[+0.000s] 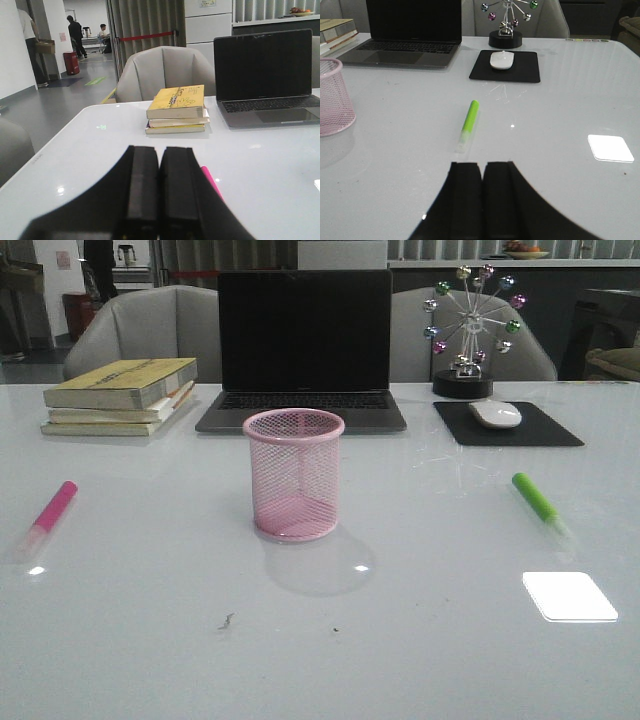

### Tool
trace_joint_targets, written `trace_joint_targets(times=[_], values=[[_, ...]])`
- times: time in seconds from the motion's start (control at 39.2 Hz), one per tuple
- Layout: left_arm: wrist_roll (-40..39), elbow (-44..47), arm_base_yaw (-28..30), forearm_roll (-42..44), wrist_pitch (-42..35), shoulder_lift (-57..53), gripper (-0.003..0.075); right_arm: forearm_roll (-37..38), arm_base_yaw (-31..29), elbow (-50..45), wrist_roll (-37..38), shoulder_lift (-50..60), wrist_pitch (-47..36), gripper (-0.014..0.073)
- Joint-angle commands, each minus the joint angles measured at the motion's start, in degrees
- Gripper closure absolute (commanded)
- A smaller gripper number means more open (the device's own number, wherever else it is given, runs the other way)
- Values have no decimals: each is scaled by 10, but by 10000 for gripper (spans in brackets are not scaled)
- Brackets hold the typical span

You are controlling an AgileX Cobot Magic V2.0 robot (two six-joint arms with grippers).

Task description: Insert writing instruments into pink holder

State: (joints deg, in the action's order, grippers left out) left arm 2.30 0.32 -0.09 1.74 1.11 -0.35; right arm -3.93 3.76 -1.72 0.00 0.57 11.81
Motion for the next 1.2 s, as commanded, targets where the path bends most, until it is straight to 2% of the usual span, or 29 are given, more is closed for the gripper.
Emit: trace_joint_targets(times=[0.0,0.92,1.07,1.17], values=[[-7,3,-4,-2,-51,-1,629,3,-2,-1,0,11,-48,543],[-7,2,-4,-2,-51,-1,629,3,-2,-1,0,11,-60,543],[-7,1,-4,-3,-85,-1,629,3,-2,-1,0,11,-107,543],[-7,-6,-4,-17,-134,-1,629,3,-2,-1,0,11,-193,543]])
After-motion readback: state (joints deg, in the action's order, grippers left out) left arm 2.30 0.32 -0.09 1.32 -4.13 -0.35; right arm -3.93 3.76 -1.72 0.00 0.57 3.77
